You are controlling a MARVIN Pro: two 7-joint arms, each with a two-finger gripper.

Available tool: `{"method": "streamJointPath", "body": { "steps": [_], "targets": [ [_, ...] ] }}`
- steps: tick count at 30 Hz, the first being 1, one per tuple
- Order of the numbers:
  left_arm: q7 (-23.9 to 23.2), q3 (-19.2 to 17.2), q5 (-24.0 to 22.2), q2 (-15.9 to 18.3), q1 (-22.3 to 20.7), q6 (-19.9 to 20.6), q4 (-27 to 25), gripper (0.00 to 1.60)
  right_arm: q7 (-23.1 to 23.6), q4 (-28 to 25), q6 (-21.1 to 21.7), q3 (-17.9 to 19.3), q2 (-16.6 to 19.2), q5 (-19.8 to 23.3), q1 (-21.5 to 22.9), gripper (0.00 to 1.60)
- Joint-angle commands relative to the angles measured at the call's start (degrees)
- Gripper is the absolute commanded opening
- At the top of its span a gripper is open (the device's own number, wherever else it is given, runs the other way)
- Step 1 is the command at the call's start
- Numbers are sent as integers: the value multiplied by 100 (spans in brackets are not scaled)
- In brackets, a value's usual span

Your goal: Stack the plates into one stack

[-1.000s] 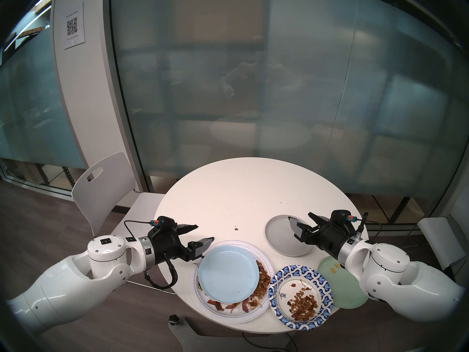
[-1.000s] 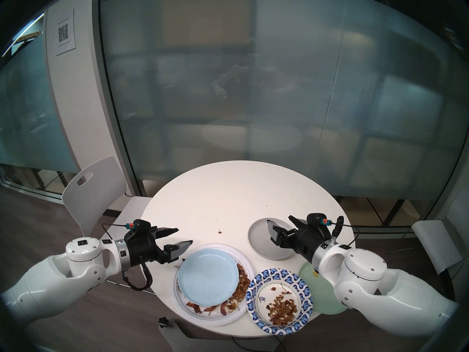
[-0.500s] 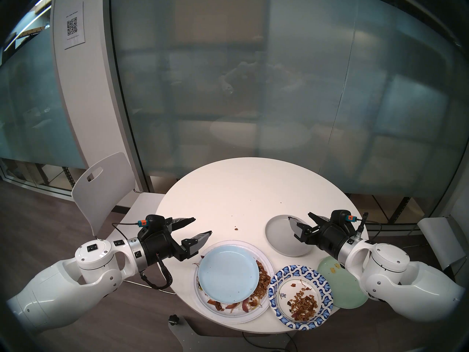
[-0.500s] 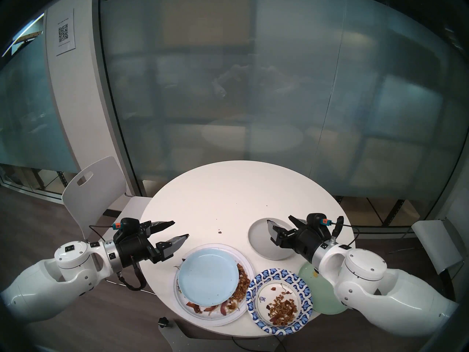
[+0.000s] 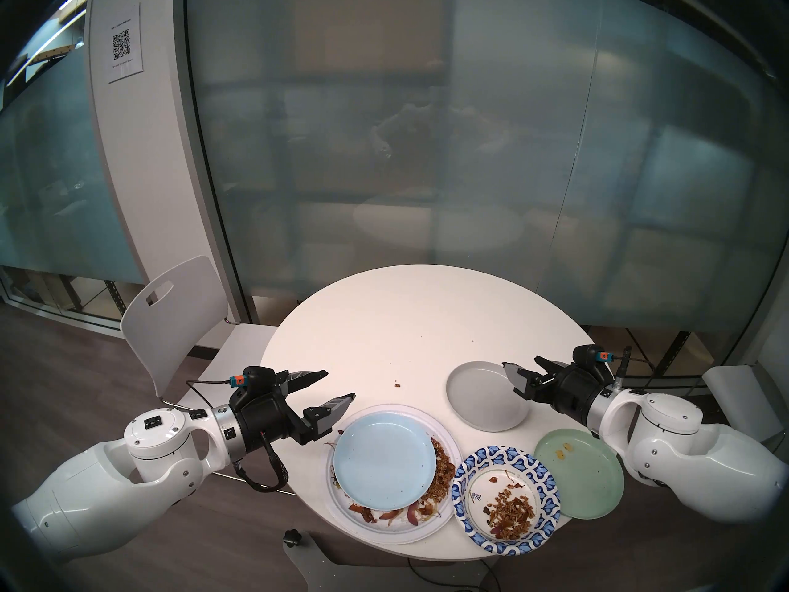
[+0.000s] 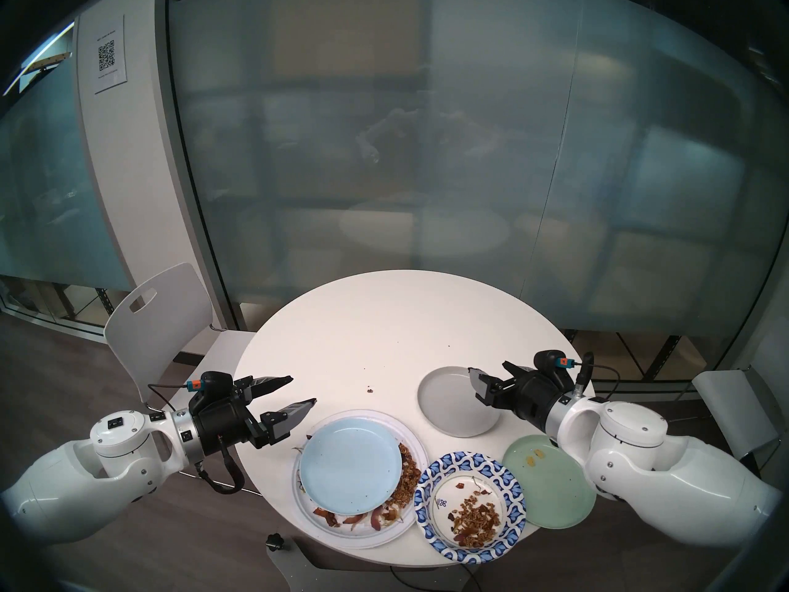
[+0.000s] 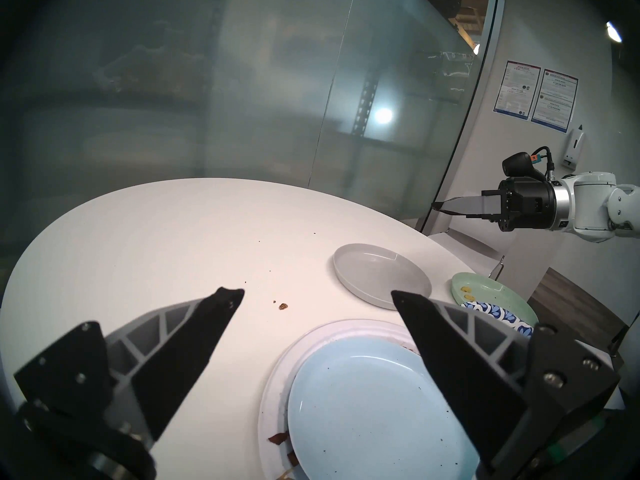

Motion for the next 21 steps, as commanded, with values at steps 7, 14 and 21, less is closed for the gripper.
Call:
{"method": "streamJointPath", "body": {
  "steps": [7,14,21],
  "targets": [
    [17,-73,-3,-7,-24,-84,-122,160,992,648,947,186,545,726,232,160],
    [18,-67,-7,-1,-27,-89,-120,160,1213,1055,1404,-144,323,525,747,160],
    [15,-59,-12,3,-35,-89,-116,160,1363,1331,1833,-423,-31,226,1221,160]
  ]
}}
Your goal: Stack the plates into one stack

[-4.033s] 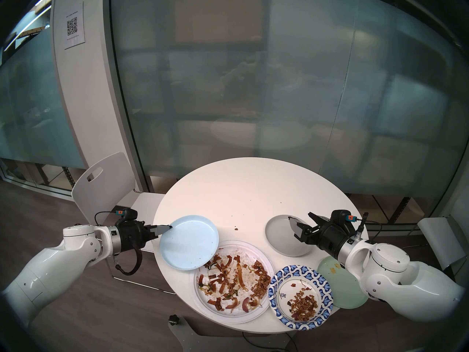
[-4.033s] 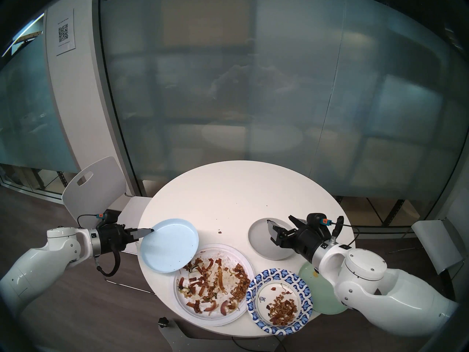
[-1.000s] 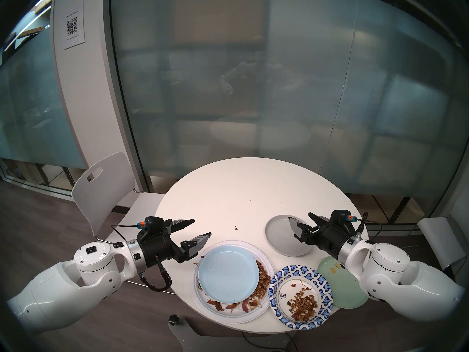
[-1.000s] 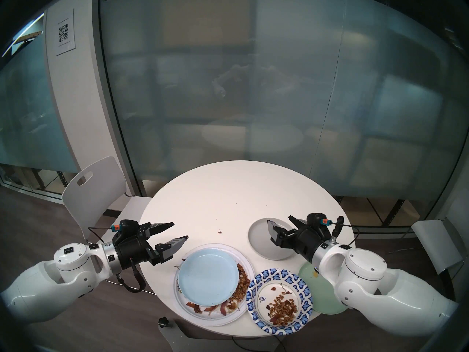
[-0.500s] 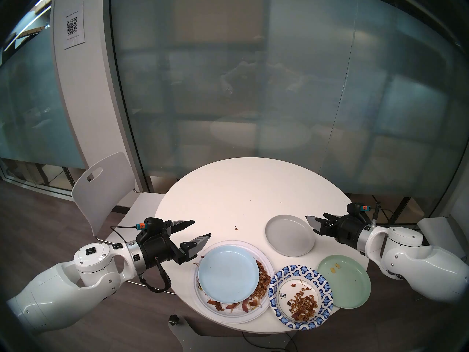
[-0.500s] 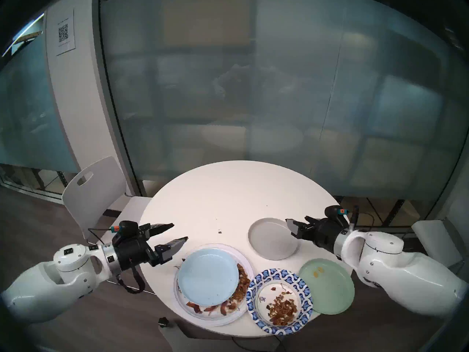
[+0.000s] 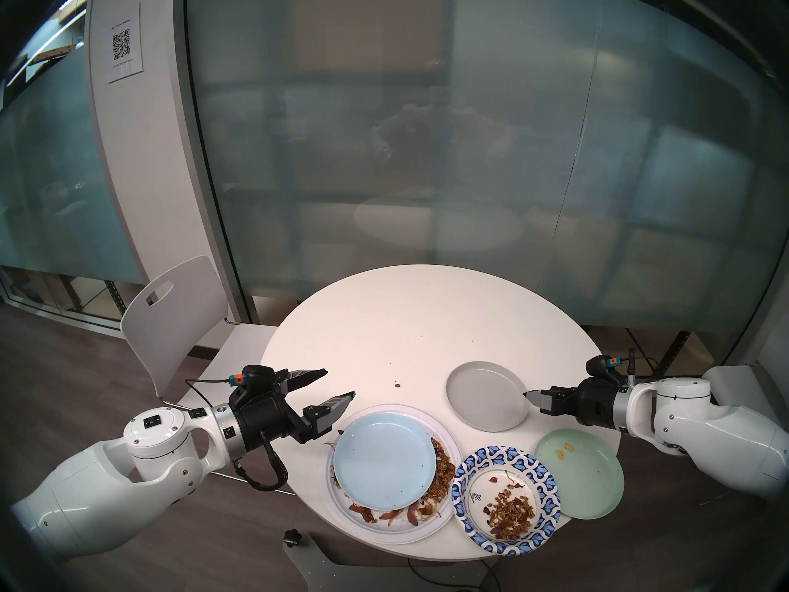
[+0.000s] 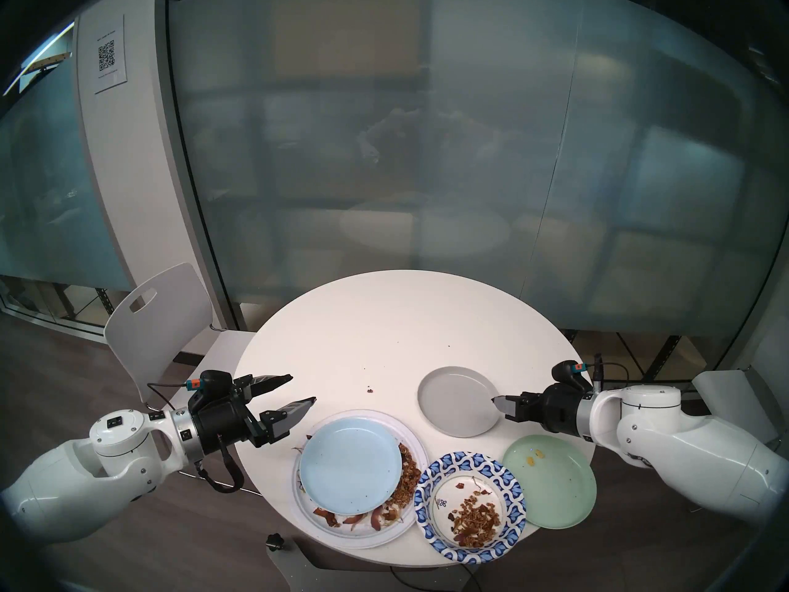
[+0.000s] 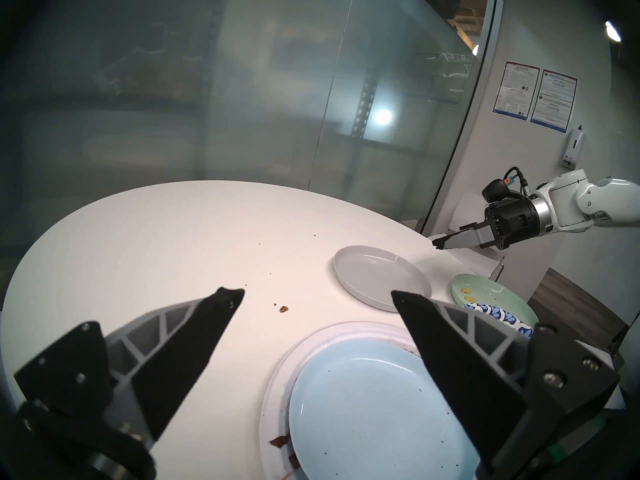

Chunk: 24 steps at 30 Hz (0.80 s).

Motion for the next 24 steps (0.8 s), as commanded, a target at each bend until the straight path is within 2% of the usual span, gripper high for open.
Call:
{"method": "streamJointPath", "body": {
  "steps": [1,4,5,12,15,16,21,24],
  "targets": [
    [16,-54,-1,-15,-24,-59,-111,160,177,158,303,-93,-367,-312,631,158],
    [15,-51,-3,-14,-26,-58,-109,160,217,229,505,-225,-508,-489,831,151],
    [14,-51,-3,-13,-27,-58,-109,160,222,265,537,-269,-587,-548,896,142],
    [13,-47,-6,-11,-31,-59,-107,160,299,536,903,-450,-1059,-964,1255,124],
    [13,-46,-6,-10,-32,-59,-107,160,351,690,1079,-561,-1209,-1115,1484,101],
    [13,-46,-7,-10,-32,-59,-107,160,372,702,1115,-488,-1263,-1167,1435,97],
    [13,-45,-7,-9,-32,-61,-107,160,474,931,1326,-609,-1505,-1414,1715,97],
    [14,-45,-8,-8,-32,-62,-107,160,558,1077,1447,-704,-1641,-1543,1916,109]
  ]
}}
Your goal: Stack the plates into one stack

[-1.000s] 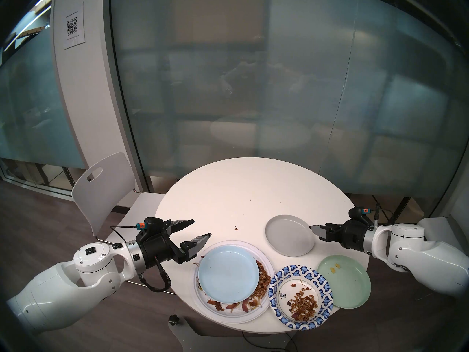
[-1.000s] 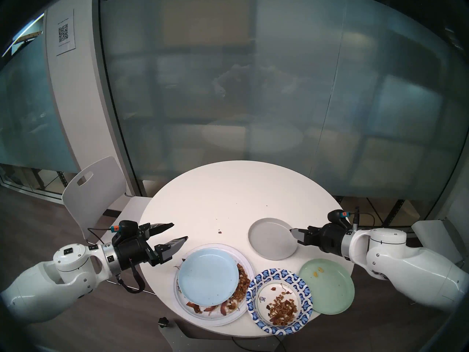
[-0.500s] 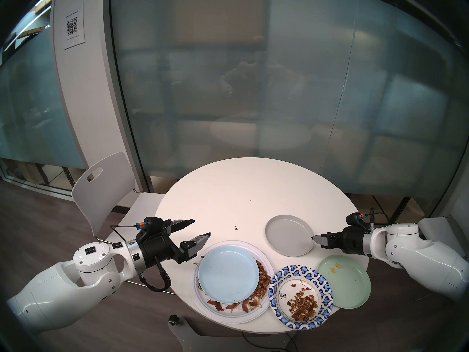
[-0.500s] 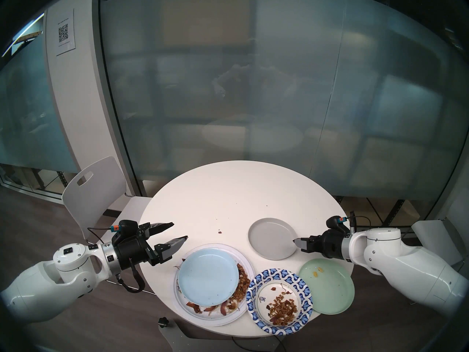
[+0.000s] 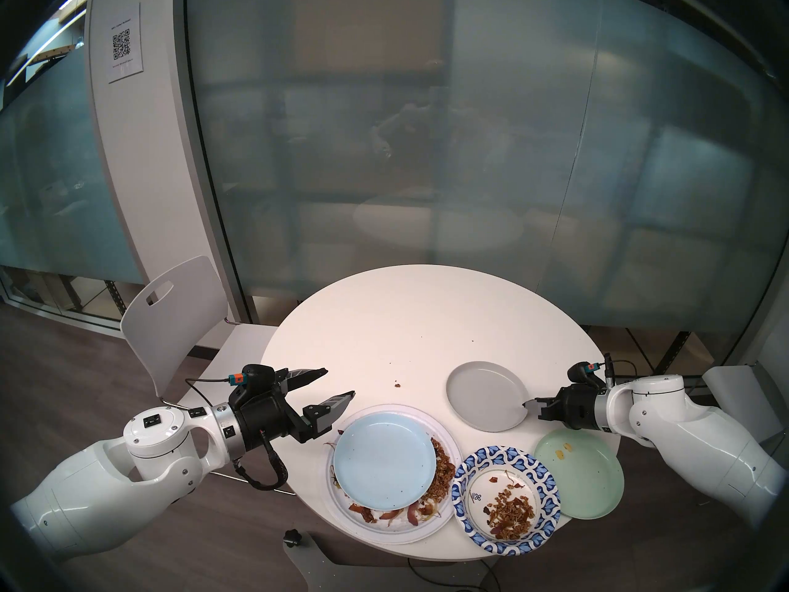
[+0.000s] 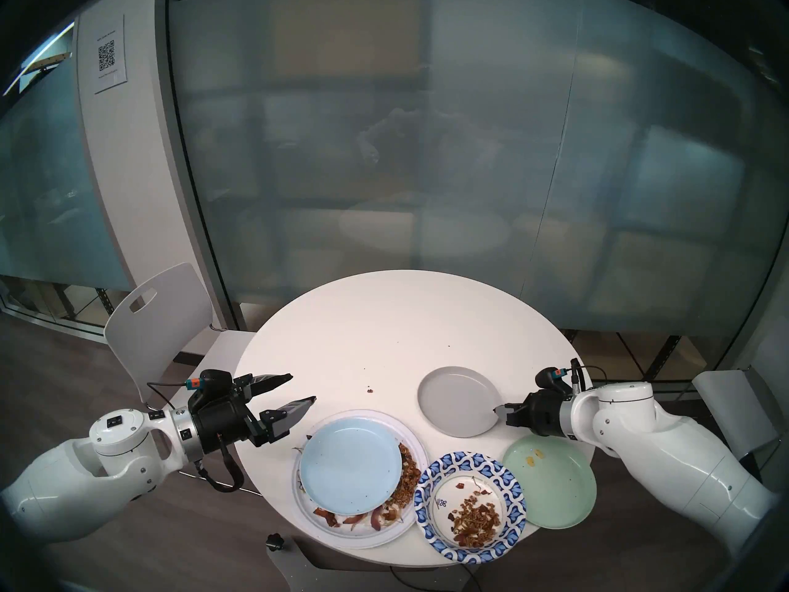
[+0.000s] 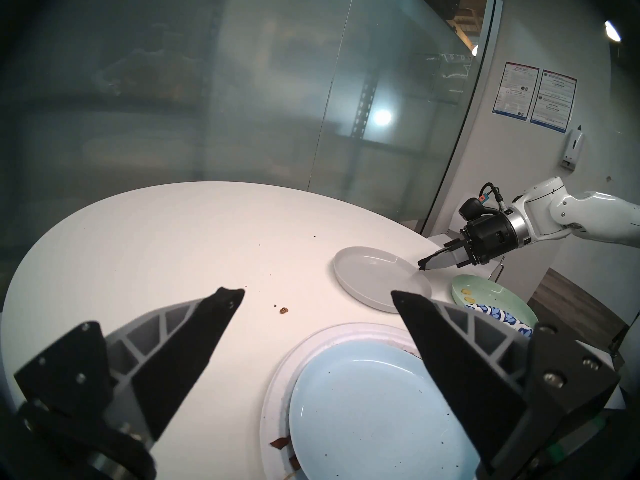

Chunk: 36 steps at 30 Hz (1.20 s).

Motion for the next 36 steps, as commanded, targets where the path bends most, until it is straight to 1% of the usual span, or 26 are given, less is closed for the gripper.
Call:
{"method": "streamJointPath", "body": {
  "steps": [1,5,7,8,9,10,11,12,13,15,16,17,18,20,21,22,23,26,29,32,34,36],
  "targets": [
    [17,-49,1,-15,-19,-56,-107,160,164,187,202,-60,-441,-274,643,116],
    [19,-50,1,-14,-17,-58,-109,160,299,410,352,-199,-600,-465,895,117],
    [20,-50,1,-14,-16,-59,-109,160,355,511,409,-288,-654,-529,1019,114],
    [20,-50,1,-14,-16,-59,-109,160,376,531,445,-270,-696,-579,1016,112],
    [21,-50,1,-14,-15,-60,-110,160,406,597,478,-343,-716,-616,1106,101],
    [21,-50,1,-14,-15,-60,-110,160,406,597,478,-343,-716,-616,1106,101],
    [22,-51,1,-13,-14,-61,-111,160,465,697,529,-432,-755,-690,1216,79],
    [22,-51,1,-13,-14,-61,-111,160,465,697,529,-432,-755,-690,1216,79],
    [24,-51,1,-13,-13,-62,-112,160,516,780,561,-516,-776,-737,1316,66],
    [25,-51,1,-12,-13,-63,-112,160,558,836,584,-569,-794,-777,1382,58],
    [26,-51,1,-12,-12,-63,-113,160,572,863,589,-601,-799,-787,1419,57],
    [28,-51,1,-11,-11,-64,-114,160,582,881,591,-615,-809,-808,1439,51],
    [28,-51,1,-11,-11,-64,-114,160,582,881,591,-615,-809,-808,1439,51],
    [29,-50,0,-10,-12,-64,-114,160,538,888,558,-594,-852,-838,1468,41],
    [30,-50,0,-10,-12,-65,-114,160,525,897,551,-593,-863,-859,1487,39],
    [31,-49,0,-9,-12,-65,-114,160,519,921,477,-539,-898,-843,1477,0],
    [31,-49,0,-9,-12,-65,-114,160,519,921,477,-539,-898,-843,1477,0],
    [30,-46,-2,-8,-16,-64,-112,160,481,909,388,-361,-953,-764,1464,0],
    [30,-45,-2,-8,-16,-64,-112,160,472,911,343,-276,-977,-733,1454,0],
    [31,-45,-3,-7,-16,-65,-112,160,490,930,242,-105,-1047,-610,1427,0],
    [30,-44,-3,-7,-17,-65,-111,160,575,903,209,-20,-1084,-509,1429,0],
    [29,-42,-4,-6,-19,-64,-110,160,758,821,182,104,-1153,-300,1409,0]
  ]
}}
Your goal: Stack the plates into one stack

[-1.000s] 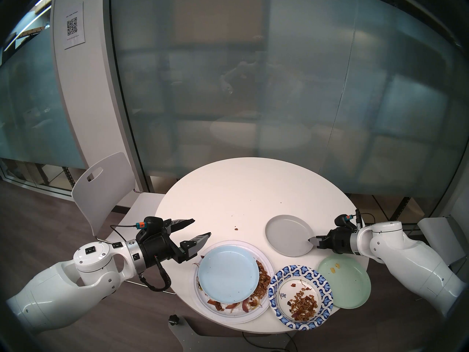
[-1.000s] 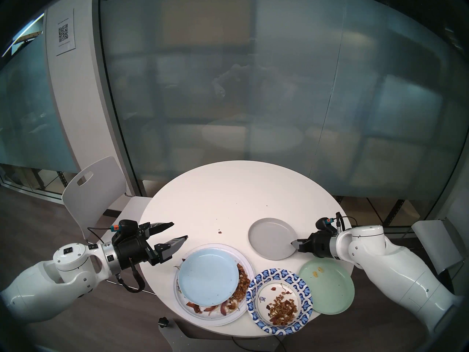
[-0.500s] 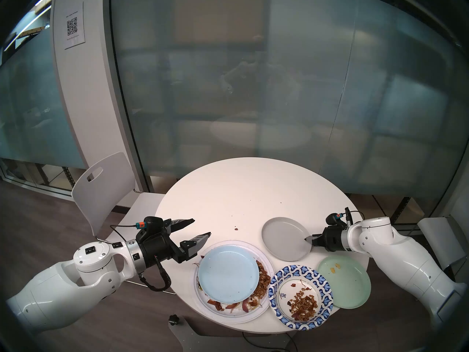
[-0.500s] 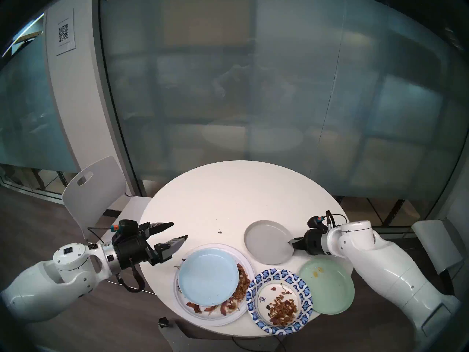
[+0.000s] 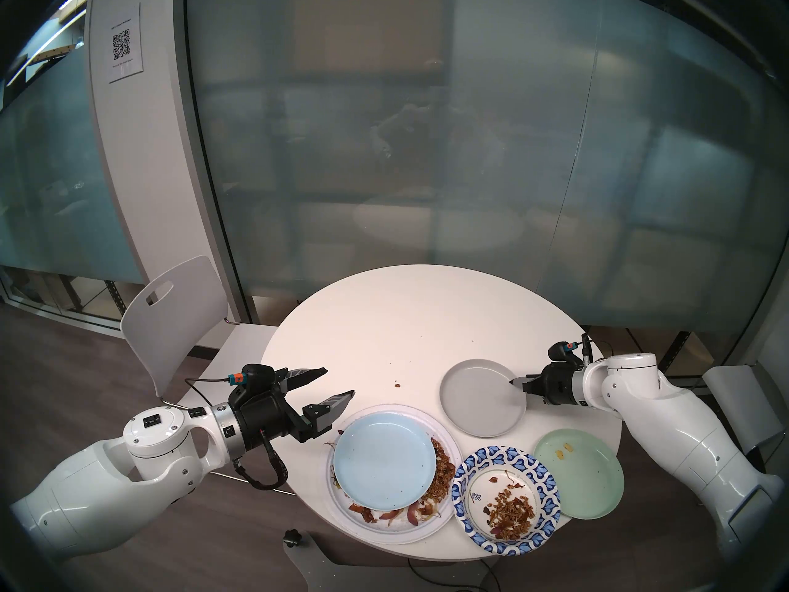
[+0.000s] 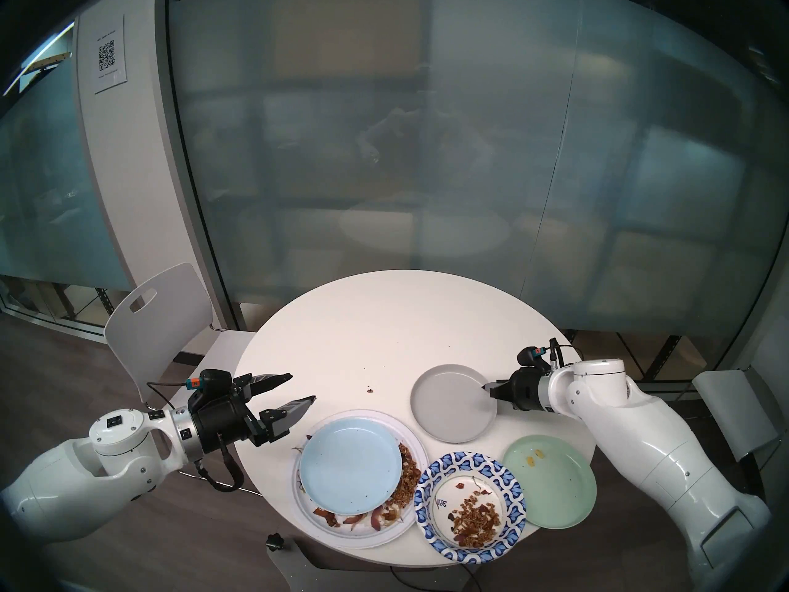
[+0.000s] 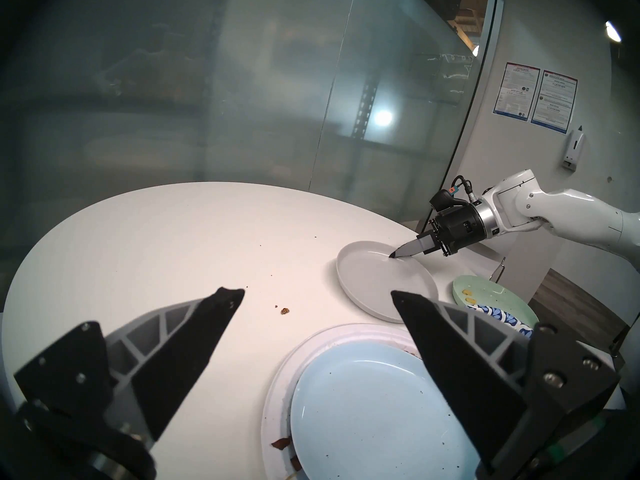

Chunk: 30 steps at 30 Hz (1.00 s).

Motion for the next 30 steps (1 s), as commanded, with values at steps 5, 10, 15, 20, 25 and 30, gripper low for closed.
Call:
{"method": "streamJointPath", "body": {
  "steps": [5,10,15,20,25,30],
  "targets": [
    [7,-42,2,-10,-20,-53,-108,160,385,-300,-186,440,-245,579,124,0],
    [7,-41,1,-9,-20,-53,-109,160,607,-459,-93,320,-340,647,256,0],
    [6,-39,0,-8,-23,-52,-107,160,703,-643,55,60,-433,549,453,0],
    [9,-41,1,-7,-20,-55,-110,160,799,-696,255,-249,-476,440,665,0],
    [12,-42,1,-6,-17,-58,-112,160,944,-738,507,-547,-448,276,878,0],
    [16,-43,1,-5,-14,-61,-115,160,1049,-709,681,-830,-507,56,1057,0]
  ]
}}
